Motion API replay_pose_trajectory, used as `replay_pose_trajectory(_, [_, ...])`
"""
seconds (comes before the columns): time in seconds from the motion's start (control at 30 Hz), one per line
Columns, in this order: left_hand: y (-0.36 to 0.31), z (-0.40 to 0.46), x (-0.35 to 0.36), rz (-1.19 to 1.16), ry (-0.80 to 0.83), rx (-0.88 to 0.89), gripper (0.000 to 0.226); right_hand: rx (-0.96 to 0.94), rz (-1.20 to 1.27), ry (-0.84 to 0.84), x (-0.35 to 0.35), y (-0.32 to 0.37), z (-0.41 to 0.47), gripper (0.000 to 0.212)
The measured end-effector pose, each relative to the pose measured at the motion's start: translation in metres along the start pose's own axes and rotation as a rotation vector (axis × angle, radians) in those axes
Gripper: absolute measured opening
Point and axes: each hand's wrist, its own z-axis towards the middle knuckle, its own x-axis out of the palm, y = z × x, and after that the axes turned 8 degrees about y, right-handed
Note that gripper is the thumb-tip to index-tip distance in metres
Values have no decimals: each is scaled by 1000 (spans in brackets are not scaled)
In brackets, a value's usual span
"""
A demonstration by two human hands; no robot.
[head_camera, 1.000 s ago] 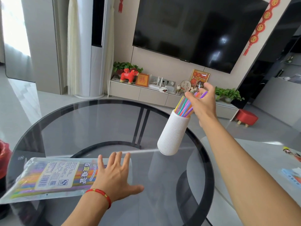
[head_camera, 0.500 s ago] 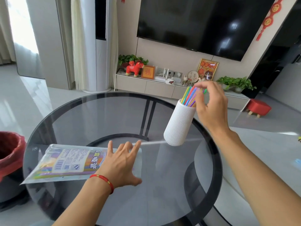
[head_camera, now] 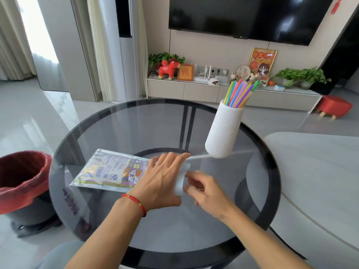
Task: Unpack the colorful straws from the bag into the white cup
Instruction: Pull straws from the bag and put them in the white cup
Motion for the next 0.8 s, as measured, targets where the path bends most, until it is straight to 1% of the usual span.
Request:
replay_pose_trajectory(0.07, [0, -1, 2, 42, 38, 0, 112, 39, 64, -26, -6, -5, 3, 28])
replay_pose_trajectory(0.13, [-3, -1, 5, 78, 35, 2, 116, 22, 46, -90, -6, -11, 4, 14])
replay_pose_trajectory(0.17, [-4, 0, 6, 80, 29, 0, 118, 12, 55, -97, -4, -13, 4, 14])
replay_pose_trajectory(0.23, [-4, 0, 7, 58, 37, -21, 121, 21, 77, -69, 3, -16, 3, 29])
replay_pose_trajectory(0.27, [-3, 0, 8, 52, 49, -31, 121, 42, 73, -40, 6, -17, 3, 32])
replay_pose_trajectory(0.4, [-6, 0, 14, 52, 122, -45, 119, 140, -32, 84, 9, -16, 11, 25])
replay_pose_trajectory(0.5, [-8, 1, 17, 25, 145, -61, 119, 187, -80, 45, 16, -14, 19, 24])
replay_pose_trajectory(0.6, [-7, 0, 17, 5, 133, -68, 118, 152, -97, 12, 24, -16, 22, 33])
replay_pose_trajectory(0.67, [-4, -3, 16, -7, 122, -76, 116, 116, -58, 1, 21, -15, 20, 34])
replay_pose_trajectory(0.7, [-2, -4, 15, -4, 120, -82, 114, 97, -15, -3, 16, -15, 18, 30])
replay_pose_trajectory(0.77, [2, -4, 13, 4, 124, -94, 110, 126, 63, -7, 2, -19, 13, 9])
replay_pose_trajectory(0.8, [4, -4, 11, 3, 128, -100, 109, 151, 77, -16, -6, -23, 10, 5])
